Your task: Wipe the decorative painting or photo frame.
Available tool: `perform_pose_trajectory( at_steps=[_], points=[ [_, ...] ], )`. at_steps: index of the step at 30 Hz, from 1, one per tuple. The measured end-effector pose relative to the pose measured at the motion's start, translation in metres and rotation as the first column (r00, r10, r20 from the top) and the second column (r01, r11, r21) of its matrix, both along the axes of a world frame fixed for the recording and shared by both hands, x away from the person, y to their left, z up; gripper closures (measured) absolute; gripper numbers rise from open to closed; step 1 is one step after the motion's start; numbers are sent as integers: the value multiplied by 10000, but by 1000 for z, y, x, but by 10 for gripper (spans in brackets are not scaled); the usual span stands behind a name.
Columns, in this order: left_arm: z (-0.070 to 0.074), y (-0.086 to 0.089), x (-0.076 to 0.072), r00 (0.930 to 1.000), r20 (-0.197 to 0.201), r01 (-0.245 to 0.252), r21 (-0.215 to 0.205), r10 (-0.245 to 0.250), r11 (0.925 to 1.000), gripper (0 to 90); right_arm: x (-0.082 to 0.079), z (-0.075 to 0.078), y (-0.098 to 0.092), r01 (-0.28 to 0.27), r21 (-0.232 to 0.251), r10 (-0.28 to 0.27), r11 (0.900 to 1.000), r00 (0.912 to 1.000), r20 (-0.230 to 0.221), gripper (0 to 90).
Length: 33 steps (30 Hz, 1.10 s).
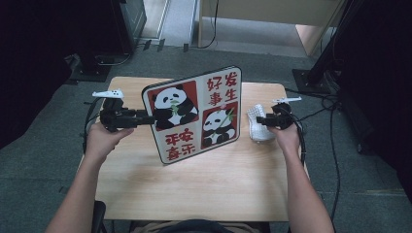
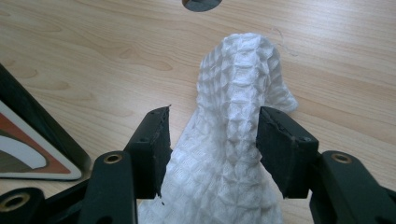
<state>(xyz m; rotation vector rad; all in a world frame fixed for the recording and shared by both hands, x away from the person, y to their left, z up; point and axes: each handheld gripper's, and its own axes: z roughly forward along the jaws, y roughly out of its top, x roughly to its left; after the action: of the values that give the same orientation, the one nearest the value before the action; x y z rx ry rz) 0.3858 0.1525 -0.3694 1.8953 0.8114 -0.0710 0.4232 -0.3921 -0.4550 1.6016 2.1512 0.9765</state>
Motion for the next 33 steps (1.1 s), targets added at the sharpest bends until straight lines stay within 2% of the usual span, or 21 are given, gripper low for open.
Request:
perform_pose_trajectory(
  at_steps=[10, 23, 30, 33],
  points=[
    [-4, 3, 5, 9999, -15, -118, -117, 118, 9999, 432, -5, 3, 1, -123, 88, 123, 9999, 9999, -63, 448],
    [-11, 3, 11, 9995, -25, -301, 109, 302, 9995, 409, -7, 2, 0, -158, 83, 159, 9998, 9998, -118, 443],
    [-14, 4, 14, 9996, -36, -296, 153, 297, 9994, 403, -8, 1, 2, -186, 37, 187, 9998, 9998, -83, 439],
    [-18, 5, 14, 9993, 19, -363, 42, 363, 9993, 392, -7, 1, 3, -279, -13, 279, 9996, 9996, -109, 435]
  ],
)
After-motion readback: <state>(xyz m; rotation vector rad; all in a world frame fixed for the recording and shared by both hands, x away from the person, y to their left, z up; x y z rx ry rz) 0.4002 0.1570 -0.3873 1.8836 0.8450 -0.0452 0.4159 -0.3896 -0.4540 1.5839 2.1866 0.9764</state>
